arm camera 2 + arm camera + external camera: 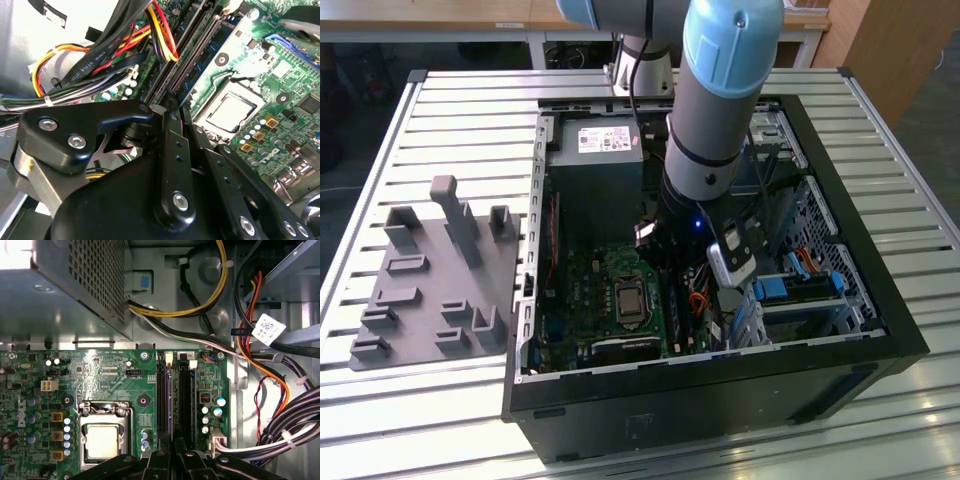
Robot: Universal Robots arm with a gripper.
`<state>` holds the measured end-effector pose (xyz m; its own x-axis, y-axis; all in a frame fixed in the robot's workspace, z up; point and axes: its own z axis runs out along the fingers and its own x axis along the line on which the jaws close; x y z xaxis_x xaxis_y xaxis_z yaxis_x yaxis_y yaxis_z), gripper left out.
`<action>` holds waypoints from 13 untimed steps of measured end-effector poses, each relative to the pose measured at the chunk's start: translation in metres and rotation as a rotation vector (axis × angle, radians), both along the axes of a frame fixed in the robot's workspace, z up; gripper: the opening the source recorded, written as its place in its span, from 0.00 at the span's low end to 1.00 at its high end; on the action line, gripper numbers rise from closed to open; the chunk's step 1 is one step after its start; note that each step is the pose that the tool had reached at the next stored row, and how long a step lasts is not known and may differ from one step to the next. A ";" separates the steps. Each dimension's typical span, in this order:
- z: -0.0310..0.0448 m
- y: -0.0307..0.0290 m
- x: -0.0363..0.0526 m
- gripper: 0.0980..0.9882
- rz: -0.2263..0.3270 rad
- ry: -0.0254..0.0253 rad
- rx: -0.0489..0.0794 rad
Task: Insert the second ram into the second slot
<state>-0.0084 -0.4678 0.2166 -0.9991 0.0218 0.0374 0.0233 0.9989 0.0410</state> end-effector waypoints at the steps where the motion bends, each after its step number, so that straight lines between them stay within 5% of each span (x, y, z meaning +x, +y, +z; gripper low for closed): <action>1: -0.0004 0.0000 0.0000 0.05 0.000 0.0000 0.000; 13: -0.0039 0.0002 -0.0002 0.05 0.001 0.0002 0.000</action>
